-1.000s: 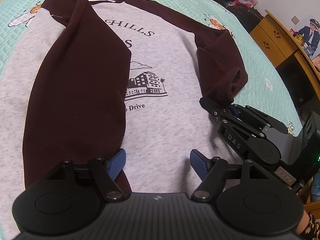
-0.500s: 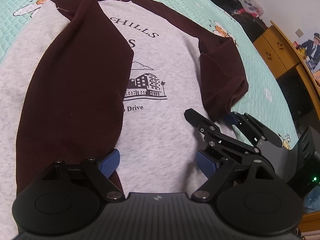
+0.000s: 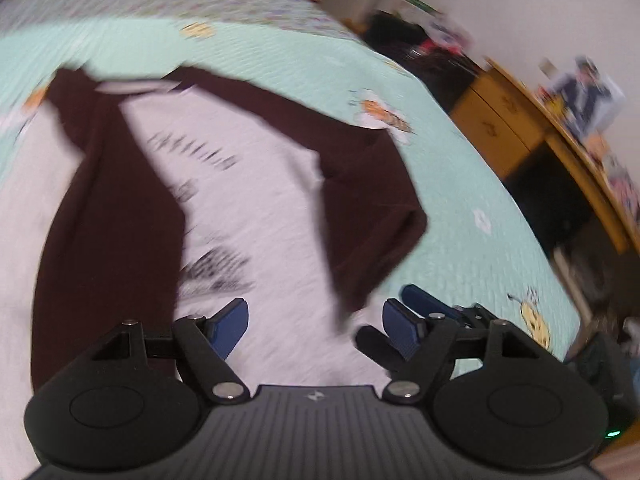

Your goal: Fold clothes

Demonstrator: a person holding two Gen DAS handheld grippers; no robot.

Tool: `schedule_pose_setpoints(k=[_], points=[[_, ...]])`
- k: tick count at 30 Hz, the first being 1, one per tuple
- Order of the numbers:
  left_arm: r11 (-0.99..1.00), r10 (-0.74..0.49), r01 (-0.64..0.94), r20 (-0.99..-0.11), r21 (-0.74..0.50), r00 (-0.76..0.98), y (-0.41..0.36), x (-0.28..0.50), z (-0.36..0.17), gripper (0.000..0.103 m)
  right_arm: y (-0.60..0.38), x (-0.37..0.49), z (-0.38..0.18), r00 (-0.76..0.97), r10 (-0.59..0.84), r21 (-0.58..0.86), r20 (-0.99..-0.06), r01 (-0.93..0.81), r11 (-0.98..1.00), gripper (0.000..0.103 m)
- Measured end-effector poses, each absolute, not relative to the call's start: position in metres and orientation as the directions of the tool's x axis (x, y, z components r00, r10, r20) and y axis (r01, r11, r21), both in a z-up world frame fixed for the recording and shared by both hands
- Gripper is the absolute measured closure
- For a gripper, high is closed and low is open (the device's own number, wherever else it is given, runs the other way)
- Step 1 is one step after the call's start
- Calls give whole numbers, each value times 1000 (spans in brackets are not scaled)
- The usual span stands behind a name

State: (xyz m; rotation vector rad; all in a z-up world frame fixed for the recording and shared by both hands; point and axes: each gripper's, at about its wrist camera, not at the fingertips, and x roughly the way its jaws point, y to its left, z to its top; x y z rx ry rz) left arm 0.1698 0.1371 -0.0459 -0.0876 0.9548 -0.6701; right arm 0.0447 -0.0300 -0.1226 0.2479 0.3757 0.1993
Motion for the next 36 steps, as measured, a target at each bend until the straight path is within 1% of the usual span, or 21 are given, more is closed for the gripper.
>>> schedule_pose_setpoints(k=[1, 3, 5, 6, 8, 10, 11, 12, 13, 14, 16, 21, 24, 27, 30, 36], points=[[784, -577, 514, -716, -349, 394, 129, 171, -43, 23, -41, 39, -122, 922, 225, 328, -315, -117, 937, 33], [781, -561, 545, -727, -306, 396, 111, 173, -42, 23, -64, 30, -125, 940, 189, 429, -284, -52, 902, 33], [791, -526, 557, -745, -251, 411, 99, 173, -47, 23, -91, 28, -133, 947, 159, 510, -279, 5, 860, 33], [796, -516, 556, -749, -241, 415, 95, 174, -50, 23, -103, 29, -138, 947, 150, 549, -283, 32, 836, 33], [810, -499, 539, -755, -231, 426, 95, 173, -56, 24, -127, 27, -151, 957, 134, 630, -257, 60, 774, 32], [828, -481, 511, -759, -230, 439, 99, 173, -62, 24, -144, 30, -171, 961, 158, 704, -227, 49, 708, 26], [837, -472, 496, -760, -229, 446, 102, 172, -64, 24, -152, 32, -186, 958, 175, 744, -228, 55, 666, 27], [846, -463, 482, -761, -228, 454, 105, 171, -66, 24, -157, 32, -192, 961, 174, 773, -216, 59, 632, 33], [852, -459, 469, -760, -230, 461, 109, 170, -68, 24, -160, 31, -194, 964, 181, 788, -192, 41, 615, 30], [859, -455, 456, -759, -235, 466, 113, 168, -69, 24, -161, 31, -195, 967, 195, 797, -166, 15, 603, 29], [872, -447, 414, -768, -260, 459, 120, 171, -76, 24, -159, 32, -195, 965, 204, 788, -164, 4, 615, 29], [866, -494, 317, -763, -387, 416, 127, 196, -89, 26, -157, 35, -195, 962, 218, 783, -165, -6, 622, 28], [842, -540, 231, -755, -488, 371, 129, 213, -100, 30, -159, 34, -197, 963, 218, 788, -160, -8, 616, 28], [812, -570, 114, -735, -573, 366, 137, 220, -111, 30, -161, 32, -199, 964, 220, 797, -147, -17, 604, 28], [782, -596, 80, -705, -618, 386, 141, 222, -115, 30, -165, 29, -203, 966, 225, 808, -128, -30, 588, 29], [778, -594, 82, -685, -623, 422, 135, 214, -116, 30, -169, 26, -205, 968, 231, 825, -103, -47, 564, 30]])
